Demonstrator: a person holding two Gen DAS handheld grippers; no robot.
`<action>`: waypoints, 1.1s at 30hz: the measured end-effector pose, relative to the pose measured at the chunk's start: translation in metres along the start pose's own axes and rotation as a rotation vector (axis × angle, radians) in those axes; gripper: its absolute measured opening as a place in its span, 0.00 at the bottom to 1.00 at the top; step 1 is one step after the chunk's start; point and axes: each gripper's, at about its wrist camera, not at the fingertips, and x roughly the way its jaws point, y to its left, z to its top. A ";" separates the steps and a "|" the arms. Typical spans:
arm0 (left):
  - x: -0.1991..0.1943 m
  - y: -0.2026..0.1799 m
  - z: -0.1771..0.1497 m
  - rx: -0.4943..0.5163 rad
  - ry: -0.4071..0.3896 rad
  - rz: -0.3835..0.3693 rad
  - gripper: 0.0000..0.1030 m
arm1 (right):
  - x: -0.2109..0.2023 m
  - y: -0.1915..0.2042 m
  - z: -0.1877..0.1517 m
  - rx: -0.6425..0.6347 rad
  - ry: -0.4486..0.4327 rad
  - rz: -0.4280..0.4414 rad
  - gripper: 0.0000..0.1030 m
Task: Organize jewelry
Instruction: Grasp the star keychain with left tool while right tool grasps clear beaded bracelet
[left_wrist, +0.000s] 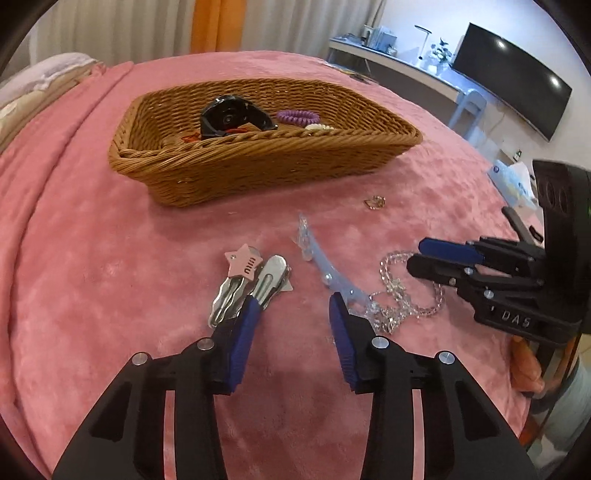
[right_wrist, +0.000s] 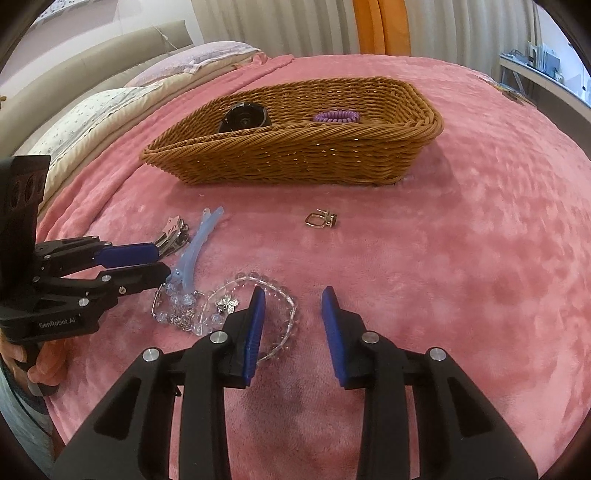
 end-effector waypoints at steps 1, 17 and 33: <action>0.001 0.001 0.001 -0.010 -0.002 0.006 0.37 | 0.000 0.000 0.000 -0.001 -0.001 0.000 0.28; 0.014 0.009 0.009 -0.040 0.017 0.060 0.02 | -0.001 0.012 -0.003 -0.059 -0.016 -0.032 0.06; -0.022 0.006 -0.034 -0.165 -0.095 0.061 0.02 | -0.033 -0.019 -0.020 0.032 0.004 -0.084 0.08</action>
